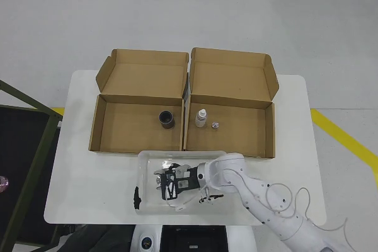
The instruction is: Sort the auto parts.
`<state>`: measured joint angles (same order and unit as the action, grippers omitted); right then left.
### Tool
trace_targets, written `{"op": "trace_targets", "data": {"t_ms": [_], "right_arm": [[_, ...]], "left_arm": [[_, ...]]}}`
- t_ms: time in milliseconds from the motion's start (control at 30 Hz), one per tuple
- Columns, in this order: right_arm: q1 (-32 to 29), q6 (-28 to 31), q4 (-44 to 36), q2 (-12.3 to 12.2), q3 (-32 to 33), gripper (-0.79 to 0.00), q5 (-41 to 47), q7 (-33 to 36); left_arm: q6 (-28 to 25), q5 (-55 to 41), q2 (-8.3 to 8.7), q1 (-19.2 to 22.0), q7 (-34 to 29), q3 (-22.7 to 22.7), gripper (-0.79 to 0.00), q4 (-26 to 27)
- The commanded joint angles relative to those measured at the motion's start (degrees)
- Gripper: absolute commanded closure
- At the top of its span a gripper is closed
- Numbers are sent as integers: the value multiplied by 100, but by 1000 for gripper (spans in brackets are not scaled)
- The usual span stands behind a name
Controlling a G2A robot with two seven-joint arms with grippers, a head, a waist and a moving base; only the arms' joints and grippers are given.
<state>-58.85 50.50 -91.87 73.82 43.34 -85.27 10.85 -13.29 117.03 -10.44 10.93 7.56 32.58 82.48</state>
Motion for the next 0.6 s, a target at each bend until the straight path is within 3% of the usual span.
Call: {"op": "trace_targets", "data": {"t_ms": [0, 567], "right_arm": [[6, 11, -51, -16, 84, 0, 69, -76], [88, -184, -417, -80, 596, 0, 616, -554]], "left_arm": [[0, 0, 0, 0, 0, 0, -785, 0], [0, 0, 0, 0, 0, 0, -785, 0]]}}
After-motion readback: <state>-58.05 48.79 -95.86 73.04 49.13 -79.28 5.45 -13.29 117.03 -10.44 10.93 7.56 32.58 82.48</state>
